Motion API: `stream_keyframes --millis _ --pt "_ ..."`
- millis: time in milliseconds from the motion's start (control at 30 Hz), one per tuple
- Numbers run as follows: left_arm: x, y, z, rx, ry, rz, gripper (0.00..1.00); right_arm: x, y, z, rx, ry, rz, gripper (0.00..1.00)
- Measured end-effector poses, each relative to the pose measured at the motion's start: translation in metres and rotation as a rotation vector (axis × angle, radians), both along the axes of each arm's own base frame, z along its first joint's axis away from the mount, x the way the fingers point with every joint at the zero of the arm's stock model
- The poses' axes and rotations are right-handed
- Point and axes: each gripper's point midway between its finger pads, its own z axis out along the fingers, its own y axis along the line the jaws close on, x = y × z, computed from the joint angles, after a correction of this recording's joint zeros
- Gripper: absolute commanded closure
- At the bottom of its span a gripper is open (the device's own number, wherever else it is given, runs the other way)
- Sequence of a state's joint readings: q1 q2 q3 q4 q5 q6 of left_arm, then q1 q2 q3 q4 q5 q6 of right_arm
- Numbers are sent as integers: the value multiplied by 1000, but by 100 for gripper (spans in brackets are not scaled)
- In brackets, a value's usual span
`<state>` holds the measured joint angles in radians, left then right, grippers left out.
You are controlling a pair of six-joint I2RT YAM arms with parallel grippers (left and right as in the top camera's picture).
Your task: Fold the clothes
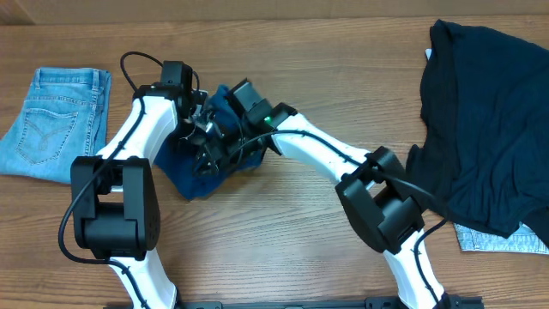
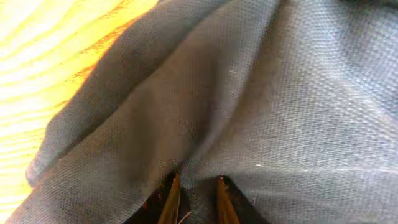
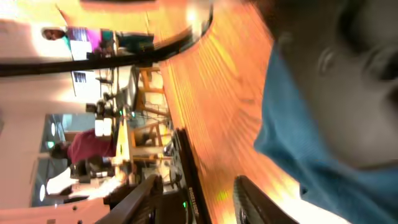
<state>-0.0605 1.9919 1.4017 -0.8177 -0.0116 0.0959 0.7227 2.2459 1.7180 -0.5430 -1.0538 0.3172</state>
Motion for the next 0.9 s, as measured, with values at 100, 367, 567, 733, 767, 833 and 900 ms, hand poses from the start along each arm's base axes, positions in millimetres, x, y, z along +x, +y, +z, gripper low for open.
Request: stream_keyframes --millis 100,367,567,733,767,833,900 --pt "-1 5 0 -39 6 37 75 5 -1 -2 -18 0 -23 59" --pt "2 30 18 -55 19 113 69 13 1 -3 -15 -37 -45 58" --pt "17 58 48 -61 -24 211 66 19 3 -1 -2 -70 -56 59" --pt "17 75 53 -72 -30 312 66 20 9 2 21 -98 -54 60" --pt "16 77 53 -73 -26 322 66 18 11 2 21 -99 -50 60" --pt "13 77 52 -74 -15 332 66 13 15 -1 18 -97 -38 60" --pt "11 77 52 -76 -7 341 66 7 18 -8 10 -86 -25 60"
